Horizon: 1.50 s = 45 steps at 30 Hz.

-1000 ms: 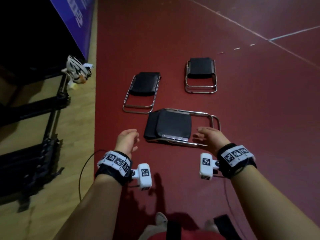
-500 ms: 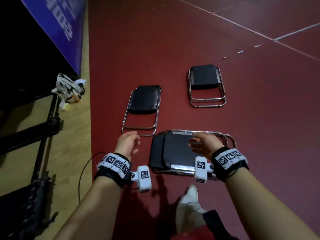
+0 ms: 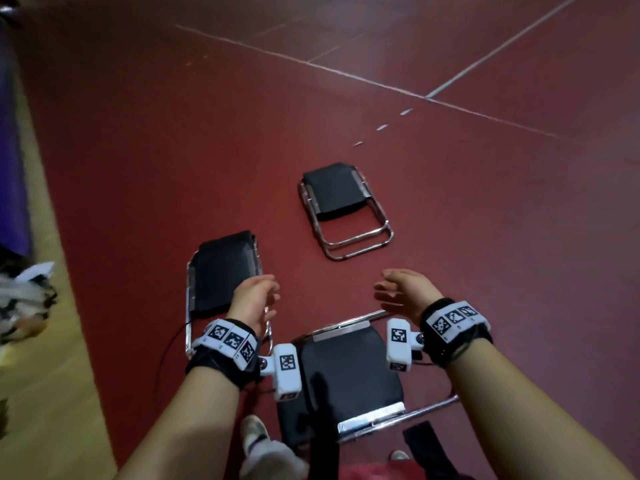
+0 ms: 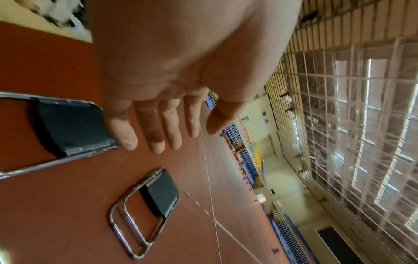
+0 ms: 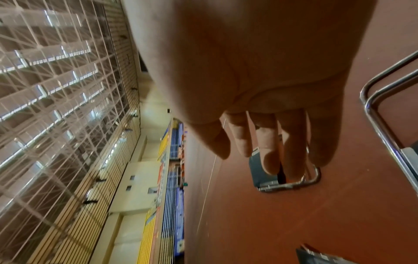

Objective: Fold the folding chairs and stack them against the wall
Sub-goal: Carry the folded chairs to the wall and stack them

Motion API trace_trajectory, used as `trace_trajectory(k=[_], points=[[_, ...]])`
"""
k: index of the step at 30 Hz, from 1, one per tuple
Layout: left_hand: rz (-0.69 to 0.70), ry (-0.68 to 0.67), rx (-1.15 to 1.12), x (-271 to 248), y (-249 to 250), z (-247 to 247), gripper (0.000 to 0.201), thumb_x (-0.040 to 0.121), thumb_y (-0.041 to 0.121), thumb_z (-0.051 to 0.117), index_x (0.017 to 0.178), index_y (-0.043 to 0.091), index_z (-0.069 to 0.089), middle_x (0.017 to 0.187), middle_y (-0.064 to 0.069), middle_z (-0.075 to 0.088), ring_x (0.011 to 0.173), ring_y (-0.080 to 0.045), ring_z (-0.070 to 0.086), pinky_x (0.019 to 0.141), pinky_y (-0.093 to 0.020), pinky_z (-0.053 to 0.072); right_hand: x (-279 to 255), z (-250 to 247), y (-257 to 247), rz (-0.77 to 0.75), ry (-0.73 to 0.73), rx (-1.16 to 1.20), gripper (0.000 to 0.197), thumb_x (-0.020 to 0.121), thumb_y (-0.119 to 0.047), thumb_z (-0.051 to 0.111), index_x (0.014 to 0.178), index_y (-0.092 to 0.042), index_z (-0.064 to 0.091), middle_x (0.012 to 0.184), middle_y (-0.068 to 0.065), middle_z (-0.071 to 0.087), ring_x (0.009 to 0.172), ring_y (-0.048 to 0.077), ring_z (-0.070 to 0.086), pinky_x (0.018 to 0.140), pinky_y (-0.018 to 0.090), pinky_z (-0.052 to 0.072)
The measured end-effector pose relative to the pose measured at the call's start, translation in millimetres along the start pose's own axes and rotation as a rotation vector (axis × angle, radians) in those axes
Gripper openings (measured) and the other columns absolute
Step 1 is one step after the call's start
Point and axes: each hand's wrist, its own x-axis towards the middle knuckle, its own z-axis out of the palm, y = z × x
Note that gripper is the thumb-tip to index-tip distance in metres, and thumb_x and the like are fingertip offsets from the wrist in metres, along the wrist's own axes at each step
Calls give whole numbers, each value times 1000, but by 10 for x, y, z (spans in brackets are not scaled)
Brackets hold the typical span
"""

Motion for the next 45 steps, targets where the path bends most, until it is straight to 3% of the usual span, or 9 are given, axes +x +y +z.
trace_trajectory(k=[6, 9, 13, 20, 26, 33, 39, 43, 45], points=[[72, -267, 154, 1327, 513, 165, 16, 95, 9, 53, 93, 22, 63, 87, 0, 65, 78, -14, 59, 67, -29, 43, 419, 415, -8, -40, 324, 198, 8, 96, -11, 57, 103, -13, 59, 78, 9, 64, 73, 28, 63, 75, 39, 51], [71, -429, 243, 1761, 626, 160, 15, 94, 9, 55, 94, 21, 64, 87, 0, 66, 79, -14, 61, 64, -28, 43, 386, 738, 85, -47, 475, 321, 8, 97, -12, 55, 103, -16, 57, 81, 8, 64, 68, 24, 63, 63, 30, 50], [35, -594, 358, 2016, 667, 47, 17, 94, 7, 54, 100, 20, 64, 86, -2, 64, 77, -14, 59, 65, -30, 43, 150, 1142, 324, -35, 581, 409, 8, 97, -15, 54, 95, -17, 61, 80, 7, 65, 68, 23, 64, 67, 31, 48], [26, -728, 488, 2186, 349, -270, 19, 95, 6, 53, 105, 17, 63, 87, -3, 65, 81, -17, 59, 66, -29, 40, -170, 1503, 1083, 23, 727, 628, 6, 98, -17, 54, 104, -14, 56, 88, 10, 66, 73, 26, 63, 66, 34, 49], [9, -737, 591, 2246, -305, -594, 19, 95, 7, 53, 104, 19, 64, 87, -2, 65, 83, -17, 60, 69, -29, 37, -146, 1765, 1990, 79, 737, 741, 16, 97, -20, 56, 112, -14, 56, 94, 11, 67, 78, 26, 67, 69, 35, 51], [-73, -740, 743, 2462, -1359, -864, 16, 95, 5, 52, 91, 17, 63, 78, -1, 62, 68, -14, 56, 53, -22, 37, 112, 2105, 3168, 207, 748, 844, 5, 98, -19, 54, 99, -14, 55, 86, 10, 65, 74, 26, 63, 66, 33, 48], [-205, -757, 840, 3215, -2478, -971, 19, 91, 11, 56, 107, 15, 67, 90, -6, 64, 86, -21, 60, 64, -29, 35, 771, 2350, 4202, 278, 816, 938, 5, 99, -21, 53, 100, -16, 55, 86, 8, 63, 73, 23, 62, 67, 32, 48], [-277, -730, 921, 3885, -3410, -946, 8, 89, 14, 56, 85, 19, 61, 82, -3, 64, 82, -21, 60, 59, -25, 34, 1475, 2513, 5002, 292, 872, 956, 21, 99, -12, 51, 117, -22, 46, 79, 11, 60, 66, 25, 58, 63, 31, 44], [-304, -714, 930, 4178, -3891, -906, 5, 87, 17, 58, 88, 19, 62, 86, -4, 64, 83, -23, 58, 59, -26, 37, 1829, 2552, 5385, 312, 896, 967, 26, 99, -11, 53, 118, -25, 44, 79, 11, 60, 66, 26, 60, 62, 33, 46]])
